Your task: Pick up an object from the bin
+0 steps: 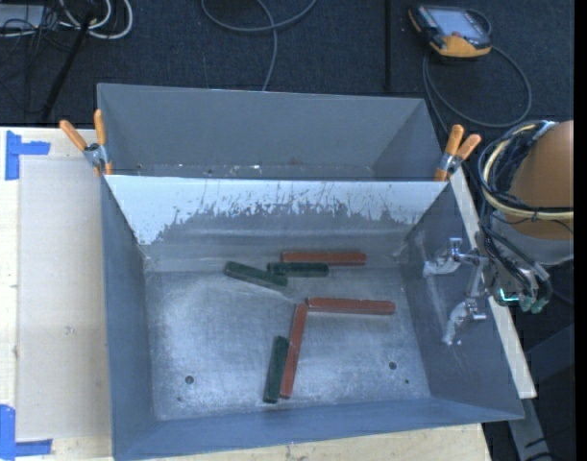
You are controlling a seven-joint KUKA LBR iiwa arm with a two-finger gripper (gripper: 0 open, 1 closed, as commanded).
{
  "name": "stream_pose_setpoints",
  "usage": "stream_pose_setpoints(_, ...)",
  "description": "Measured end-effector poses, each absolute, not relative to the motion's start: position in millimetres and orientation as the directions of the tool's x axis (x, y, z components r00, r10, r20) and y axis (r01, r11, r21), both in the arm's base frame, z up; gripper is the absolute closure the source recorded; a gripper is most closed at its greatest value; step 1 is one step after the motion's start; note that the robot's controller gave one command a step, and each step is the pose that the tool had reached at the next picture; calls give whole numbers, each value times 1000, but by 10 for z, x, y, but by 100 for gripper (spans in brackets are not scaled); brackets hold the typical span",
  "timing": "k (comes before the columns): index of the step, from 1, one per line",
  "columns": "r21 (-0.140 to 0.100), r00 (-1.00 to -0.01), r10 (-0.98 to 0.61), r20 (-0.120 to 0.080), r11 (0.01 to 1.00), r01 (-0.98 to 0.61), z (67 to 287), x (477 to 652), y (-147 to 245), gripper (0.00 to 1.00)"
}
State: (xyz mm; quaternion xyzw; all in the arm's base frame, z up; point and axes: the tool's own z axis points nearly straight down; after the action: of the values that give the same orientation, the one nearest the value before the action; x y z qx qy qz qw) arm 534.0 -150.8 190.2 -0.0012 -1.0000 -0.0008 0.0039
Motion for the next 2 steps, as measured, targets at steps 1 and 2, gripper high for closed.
stream_pose_setpoints(1,0,-1000,-2,1,1000,-2,1940,5360,-1499,0)
stream_pose_setpoints(2,0,-999,49,-5,999,49,1223,5544,-1186,0)
